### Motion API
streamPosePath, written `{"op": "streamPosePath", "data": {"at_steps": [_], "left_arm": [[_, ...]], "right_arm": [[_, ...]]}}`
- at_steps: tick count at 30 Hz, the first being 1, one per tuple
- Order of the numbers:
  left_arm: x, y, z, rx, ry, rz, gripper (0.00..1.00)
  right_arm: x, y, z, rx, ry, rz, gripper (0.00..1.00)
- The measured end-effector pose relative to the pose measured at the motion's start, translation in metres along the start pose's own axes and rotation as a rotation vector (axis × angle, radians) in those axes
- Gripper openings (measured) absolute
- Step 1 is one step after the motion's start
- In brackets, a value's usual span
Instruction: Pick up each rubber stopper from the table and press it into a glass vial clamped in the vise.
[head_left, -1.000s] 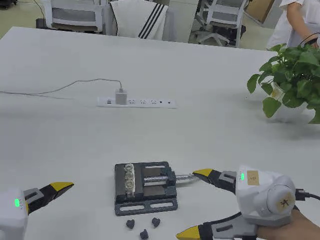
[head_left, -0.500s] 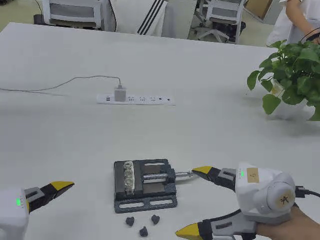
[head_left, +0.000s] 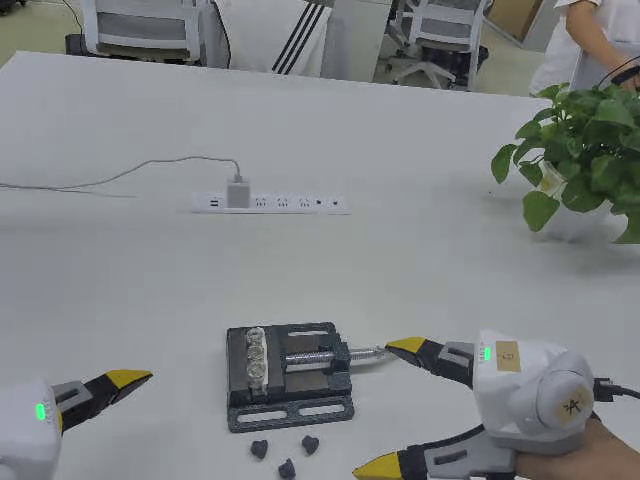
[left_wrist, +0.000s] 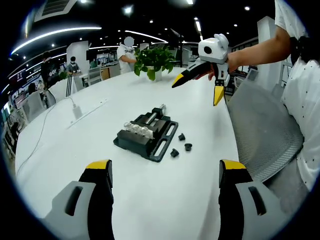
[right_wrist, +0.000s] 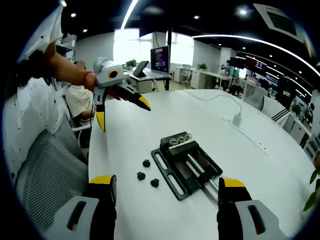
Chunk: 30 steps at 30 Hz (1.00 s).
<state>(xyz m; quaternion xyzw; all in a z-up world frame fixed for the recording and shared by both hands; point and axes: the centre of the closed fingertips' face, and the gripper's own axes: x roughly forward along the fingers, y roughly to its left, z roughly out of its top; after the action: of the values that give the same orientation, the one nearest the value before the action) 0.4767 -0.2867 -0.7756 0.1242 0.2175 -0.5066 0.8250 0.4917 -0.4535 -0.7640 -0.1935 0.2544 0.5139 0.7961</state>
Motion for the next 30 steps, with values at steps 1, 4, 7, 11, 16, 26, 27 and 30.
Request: {"op": "streamPosePath", "data": {"at_steps": [1, 4, 7, 11, 16, 26, 27, 30], "left_arm": [[0.0, 0.0, 0.0, 0.002, 0.0, -0.001, 0.87], [0.001, 0.0, 0.001, -0.004, -0.003, -0.001, 0.85], [0.002, 0.0, 0.001, 0.003, 0.001, -0.001, 0.84], [0.003, 0.0, 0.001, 0.013, 0.006, -0.003, 0.81], [0.007, 0.001, 0.002, 0.014, 0.006, -0.002, 0.77], [0.015, 0.001, 0.004, 0.039, 0.02, -0.02, 0.68], [0.015, 0.001, 0.004, 0.047, 0.023, -0.023, 0.68], [0.017, 0.0, 0.004, 0.055, 0.029, -0.032, 0.64]], "right_arm": [[0.0, 0.0, 0.0, 0.0, 0.0, 0.0, 0.82], [0.0, -0.001, 0.0, 0.002, -0.001, -0.002, 0.82], [-0.001, -0.001, -0.001, 0.004, -0.002, -0.003, 0.82], [-0.001, -0.001, -0.001, 0.006, -0.003, -0.005, 0.81], [-0.002, -0.002, -0.001, 0.01, -0.006, -0.009, 0.81], [-0.002, -0.001, -0.002, 0.013, -0.007, -0.01, 0.81], [-0.002, -0.001, -0.002, 0.014, -0.008, -0.01, 0.81], [-0.002, -0.002, -0.002, 0.016, -0.005, -0.012, 0.81]]}}
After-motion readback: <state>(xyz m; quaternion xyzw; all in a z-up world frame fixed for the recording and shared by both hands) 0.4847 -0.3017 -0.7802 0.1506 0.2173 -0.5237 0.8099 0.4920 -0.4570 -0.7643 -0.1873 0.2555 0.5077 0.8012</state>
